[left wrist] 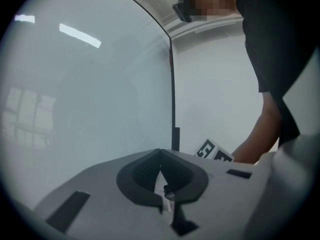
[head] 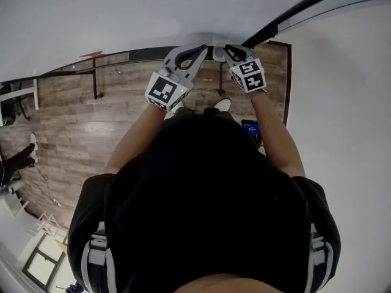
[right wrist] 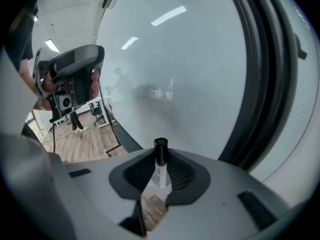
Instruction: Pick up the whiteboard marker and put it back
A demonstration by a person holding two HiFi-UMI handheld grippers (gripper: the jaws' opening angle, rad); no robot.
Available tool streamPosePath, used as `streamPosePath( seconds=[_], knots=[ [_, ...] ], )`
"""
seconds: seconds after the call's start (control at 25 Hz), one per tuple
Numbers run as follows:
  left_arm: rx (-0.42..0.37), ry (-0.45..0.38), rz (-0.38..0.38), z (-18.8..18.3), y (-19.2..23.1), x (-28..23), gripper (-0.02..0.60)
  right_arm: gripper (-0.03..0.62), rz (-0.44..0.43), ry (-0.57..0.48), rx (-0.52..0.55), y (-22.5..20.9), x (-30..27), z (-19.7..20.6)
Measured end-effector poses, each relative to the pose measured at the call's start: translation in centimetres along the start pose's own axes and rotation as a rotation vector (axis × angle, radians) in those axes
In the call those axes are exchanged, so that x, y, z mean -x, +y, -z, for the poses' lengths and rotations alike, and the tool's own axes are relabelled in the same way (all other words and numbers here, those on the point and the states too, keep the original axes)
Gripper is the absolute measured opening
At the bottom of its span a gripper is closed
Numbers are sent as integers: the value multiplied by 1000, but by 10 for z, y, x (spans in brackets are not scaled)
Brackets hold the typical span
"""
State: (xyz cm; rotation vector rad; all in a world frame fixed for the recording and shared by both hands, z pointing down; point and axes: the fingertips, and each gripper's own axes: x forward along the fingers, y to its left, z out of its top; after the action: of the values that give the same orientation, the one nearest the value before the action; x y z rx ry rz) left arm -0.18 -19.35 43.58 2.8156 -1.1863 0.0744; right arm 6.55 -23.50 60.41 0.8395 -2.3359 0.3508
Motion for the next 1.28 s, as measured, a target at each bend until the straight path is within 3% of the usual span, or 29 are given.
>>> streamPosePath(
  seconds=[0.72,1.28],
  knots=[
    [12,14,-29,2,3,10,5,80,-46,34,-32,6,-10,10],
    [8,35,-25,5,-1,9,5,80,-43,2,-37,8,5,0]
  ],
)
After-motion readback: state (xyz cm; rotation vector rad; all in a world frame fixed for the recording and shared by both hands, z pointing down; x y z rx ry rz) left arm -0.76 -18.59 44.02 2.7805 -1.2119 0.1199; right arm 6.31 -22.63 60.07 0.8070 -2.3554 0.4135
